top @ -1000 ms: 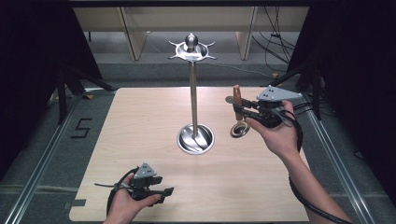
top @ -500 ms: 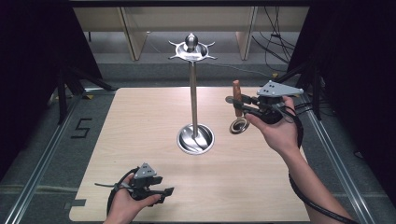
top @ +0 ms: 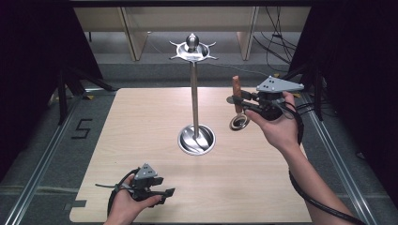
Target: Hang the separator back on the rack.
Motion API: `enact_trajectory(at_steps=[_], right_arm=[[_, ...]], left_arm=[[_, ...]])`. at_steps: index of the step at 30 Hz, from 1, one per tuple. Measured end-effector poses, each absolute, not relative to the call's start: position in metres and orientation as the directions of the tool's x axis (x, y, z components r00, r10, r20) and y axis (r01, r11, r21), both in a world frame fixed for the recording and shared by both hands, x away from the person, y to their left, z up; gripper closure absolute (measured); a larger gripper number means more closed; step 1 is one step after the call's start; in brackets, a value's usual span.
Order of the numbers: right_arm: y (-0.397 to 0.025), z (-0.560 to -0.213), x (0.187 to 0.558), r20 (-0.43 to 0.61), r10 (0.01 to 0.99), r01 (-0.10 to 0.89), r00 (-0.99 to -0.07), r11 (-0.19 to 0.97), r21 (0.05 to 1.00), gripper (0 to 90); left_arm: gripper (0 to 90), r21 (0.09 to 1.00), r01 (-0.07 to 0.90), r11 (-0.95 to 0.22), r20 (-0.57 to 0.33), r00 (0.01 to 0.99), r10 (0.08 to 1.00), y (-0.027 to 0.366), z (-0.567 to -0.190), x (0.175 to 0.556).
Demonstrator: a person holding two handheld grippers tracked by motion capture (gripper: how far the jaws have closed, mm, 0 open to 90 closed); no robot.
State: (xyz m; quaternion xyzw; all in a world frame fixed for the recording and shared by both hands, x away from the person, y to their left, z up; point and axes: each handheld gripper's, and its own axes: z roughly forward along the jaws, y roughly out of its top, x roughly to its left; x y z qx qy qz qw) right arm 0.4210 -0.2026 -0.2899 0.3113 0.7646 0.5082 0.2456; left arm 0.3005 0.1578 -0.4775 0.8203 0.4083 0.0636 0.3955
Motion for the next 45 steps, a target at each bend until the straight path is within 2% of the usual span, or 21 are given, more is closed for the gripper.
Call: enact_trajectory(at_steps=[22,36,39,40,45], right_arm=[[-0.193,-0.279,0.427,-0.081,0.726,0.194,-0.683,0.288,0.938,69.2],[-0.194,-0.273,0.437,-0.103,0.694,0.148,-0.712,0.292,0.945,69.2],[-0.195,-0.272,0.438,-0.093,0.672,0.155,-0.735,0.299,0.942,69.2],[-0.195,-0.271,0.441,-0.111,0.656,0.128,-0.747,0.305,0.944,69.1],[-0.195,-0.268,0.444,-0.098,0.644,0.138,-0.759,0.306,0.942,69.2]], left_arm=[[36.9,0.701,0.619,-0.354,-0.220,0.660,0.718,0.159,-0.477,0.301],[36.9,0.703,0.617,-0.354,-0.218,0.660,0.719,0.159,-0.477,0.301],[36.9,0.702,0.617,-0.354,-0.218,0.660,0.719,0.159,-0.477,0.301],[36.9,0.702,0.618,-0.353,-0.218,0.660,0.719,0.159,-0.477,0.301],[36.9,0.702,0.618,-0.354,-0.218,0.660,0.719,0.159,-0.477,0.301]])
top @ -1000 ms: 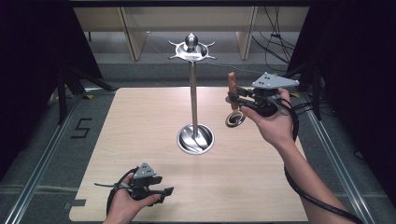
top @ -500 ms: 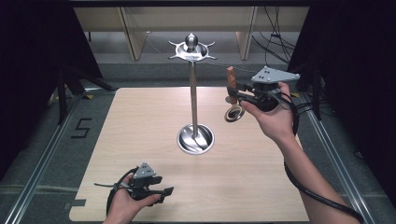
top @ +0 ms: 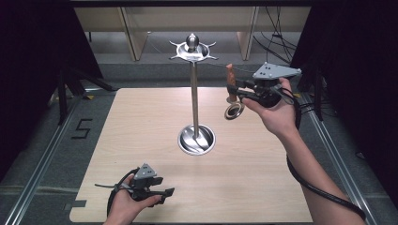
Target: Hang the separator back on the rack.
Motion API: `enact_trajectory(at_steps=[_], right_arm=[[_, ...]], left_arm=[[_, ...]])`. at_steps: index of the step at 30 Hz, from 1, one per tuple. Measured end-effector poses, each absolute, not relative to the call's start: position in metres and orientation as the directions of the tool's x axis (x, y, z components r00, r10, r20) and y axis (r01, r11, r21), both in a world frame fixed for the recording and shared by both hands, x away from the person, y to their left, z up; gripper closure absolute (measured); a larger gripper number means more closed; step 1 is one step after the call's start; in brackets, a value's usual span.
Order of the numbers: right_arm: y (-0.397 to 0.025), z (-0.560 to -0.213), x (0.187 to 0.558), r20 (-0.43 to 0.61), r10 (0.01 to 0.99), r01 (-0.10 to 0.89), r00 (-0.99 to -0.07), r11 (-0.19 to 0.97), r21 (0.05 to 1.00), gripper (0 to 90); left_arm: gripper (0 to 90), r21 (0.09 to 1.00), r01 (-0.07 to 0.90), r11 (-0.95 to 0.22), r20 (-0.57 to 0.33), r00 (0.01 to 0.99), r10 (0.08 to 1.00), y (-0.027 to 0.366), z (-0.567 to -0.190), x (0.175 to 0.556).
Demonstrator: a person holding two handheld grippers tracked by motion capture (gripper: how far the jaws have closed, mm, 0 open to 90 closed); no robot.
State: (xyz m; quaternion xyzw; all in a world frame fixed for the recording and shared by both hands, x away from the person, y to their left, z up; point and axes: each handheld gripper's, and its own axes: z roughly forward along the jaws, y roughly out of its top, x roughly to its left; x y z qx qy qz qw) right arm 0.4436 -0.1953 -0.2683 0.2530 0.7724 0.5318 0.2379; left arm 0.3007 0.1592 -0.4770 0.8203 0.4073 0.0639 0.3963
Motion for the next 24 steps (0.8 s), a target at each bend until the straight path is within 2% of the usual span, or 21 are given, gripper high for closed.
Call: enact_trajectory(at_steps=[24], right_arm=[[-0.192,-0.258,0.452,-0.127,0.617,0.092,-0.777,0.311,0.946,69.2]], left_arm=[[36.9,0.703,0.617,-0.354,-0.218,0.661,0.718,0.159,-0.477,0.301]])
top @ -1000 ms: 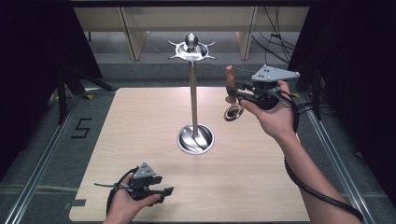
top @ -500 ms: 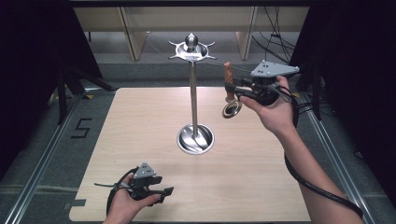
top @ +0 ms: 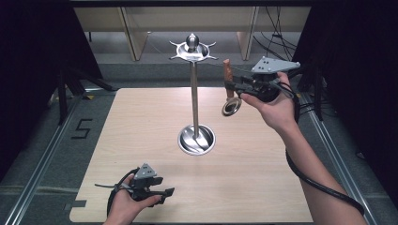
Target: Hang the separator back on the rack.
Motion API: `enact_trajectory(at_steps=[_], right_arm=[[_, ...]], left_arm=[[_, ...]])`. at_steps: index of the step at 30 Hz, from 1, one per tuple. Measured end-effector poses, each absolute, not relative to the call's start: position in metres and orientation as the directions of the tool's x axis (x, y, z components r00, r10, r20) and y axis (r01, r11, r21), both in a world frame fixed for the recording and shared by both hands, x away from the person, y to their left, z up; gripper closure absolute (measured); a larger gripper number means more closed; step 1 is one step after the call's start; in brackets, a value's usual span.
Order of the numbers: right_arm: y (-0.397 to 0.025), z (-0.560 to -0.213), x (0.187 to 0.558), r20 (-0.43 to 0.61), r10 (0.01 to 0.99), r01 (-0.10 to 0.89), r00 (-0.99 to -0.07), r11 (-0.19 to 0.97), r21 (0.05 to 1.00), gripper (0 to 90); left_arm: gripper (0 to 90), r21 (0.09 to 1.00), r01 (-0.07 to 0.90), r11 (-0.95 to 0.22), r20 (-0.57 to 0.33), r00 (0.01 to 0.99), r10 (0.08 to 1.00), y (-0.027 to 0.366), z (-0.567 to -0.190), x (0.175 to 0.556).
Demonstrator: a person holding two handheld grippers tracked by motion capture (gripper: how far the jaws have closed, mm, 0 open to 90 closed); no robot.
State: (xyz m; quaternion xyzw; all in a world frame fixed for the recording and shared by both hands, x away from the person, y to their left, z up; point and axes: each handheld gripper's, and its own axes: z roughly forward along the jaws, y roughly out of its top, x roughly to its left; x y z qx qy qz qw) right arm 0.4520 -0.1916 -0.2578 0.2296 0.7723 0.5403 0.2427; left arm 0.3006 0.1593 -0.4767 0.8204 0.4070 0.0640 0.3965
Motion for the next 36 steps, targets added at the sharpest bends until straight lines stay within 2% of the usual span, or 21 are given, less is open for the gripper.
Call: enact_trajectory(at_steps=[1,9,25,27,29,36], right_arm=[[-0.191,-0.257,0.451,-0.095,0.618,0.125,-0.780,0.303,0.945,69.2],[-0.192,-0.253,0.454,-0.133,0.605,0.083,-0.785,0.316,0.945,69.2],[-0.184,-0.240,0.459,-0.099,0.553,0.106,-0.827,0.327,0.939,69.2],[-0.183,-0.239,0.459,-0.101,0.547,0.104,-0.831,0.331,0.938,69.2],[-0.182,-0.239,0.458,-0.088,0.540,0.117,-0.837,0.334,0.935,69.2],[-0.181,-0.240,0.460,-0.098,0.539,0.111,-0.836,0.342,0.933,69.2]], left_arm=[[37.0,0.703,0.617,-0.355,-0.217,0.660,0.719,0.159,-0.477,0.301],[37.0,0.703,0.616,-0.355,-0.216,0.661,0.719,0.159,-0.477,0.301],[37.0,0.703,0.616,-0.355,-0.216,0.661,0.718,0.159,-0.477,0.300],[37.1,0.693,0.607,-0.389,-0.198,0.679,0.707,0.161,-0.476,0.301],[37.1,0.702,0.617,-0.355,-0.217,0.661,0.719,0.159,-0.477,0.301],[37.1,0.704,0.615,-0.356,-0.215,0.662,0.718,0.159,-0.477,0.300]])
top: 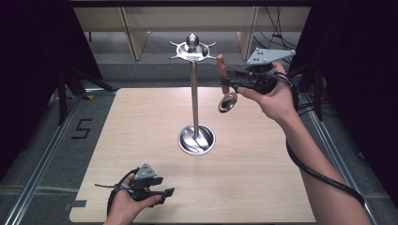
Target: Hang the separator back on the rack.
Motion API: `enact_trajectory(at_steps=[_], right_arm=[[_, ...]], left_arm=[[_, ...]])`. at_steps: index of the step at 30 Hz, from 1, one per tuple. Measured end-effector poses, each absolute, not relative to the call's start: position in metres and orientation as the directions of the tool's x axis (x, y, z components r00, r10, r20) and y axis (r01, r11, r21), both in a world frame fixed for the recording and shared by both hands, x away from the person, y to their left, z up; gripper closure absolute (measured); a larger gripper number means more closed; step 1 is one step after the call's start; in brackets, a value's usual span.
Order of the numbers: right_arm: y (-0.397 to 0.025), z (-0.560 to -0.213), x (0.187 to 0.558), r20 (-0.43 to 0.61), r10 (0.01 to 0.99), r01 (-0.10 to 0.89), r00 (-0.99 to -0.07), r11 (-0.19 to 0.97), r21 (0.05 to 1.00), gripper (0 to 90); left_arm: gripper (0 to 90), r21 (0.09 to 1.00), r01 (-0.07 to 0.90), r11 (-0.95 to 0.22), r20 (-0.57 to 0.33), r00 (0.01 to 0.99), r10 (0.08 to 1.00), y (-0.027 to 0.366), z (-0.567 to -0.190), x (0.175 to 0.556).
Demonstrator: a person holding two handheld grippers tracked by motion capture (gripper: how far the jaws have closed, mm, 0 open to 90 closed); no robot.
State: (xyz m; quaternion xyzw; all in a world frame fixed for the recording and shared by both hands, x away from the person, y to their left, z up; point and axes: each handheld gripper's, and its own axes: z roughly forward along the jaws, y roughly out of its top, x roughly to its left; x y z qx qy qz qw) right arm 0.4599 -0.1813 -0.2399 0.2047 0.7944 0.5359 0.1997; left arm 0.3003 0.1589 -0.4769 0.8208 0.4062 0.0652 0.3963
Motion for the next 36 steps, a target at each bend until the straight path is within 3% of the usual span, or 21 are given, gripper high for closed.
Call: enact_trajectory(at_steps=[19,28,36], right_arm=[[-0.173,-0.235,0.470,-0.027,0.500,0.178,-0.865,0.358,0.917,69.4],[-0.168,-0.236,0.468,-0.051,0.514,0.156,-0.856,0.352,0.923,68.2],[-0.168,-0.237,0.465,-0.047,0.527,0.164,-0.849,0.347,0.923,62.2]], left_arm=[[37.1,0.705,0.600,-0.377,-0.198,0.678,0.708,0.160,-0.476,0.301],[37.1,0.701,0.617,-0.358,-0.214,0.661,0.719,0.158,-0.477,0.300],[37.1,0.700,0.615,-0.363,-0.209,0.662,0.720,0.158,-0.478,0.301]])
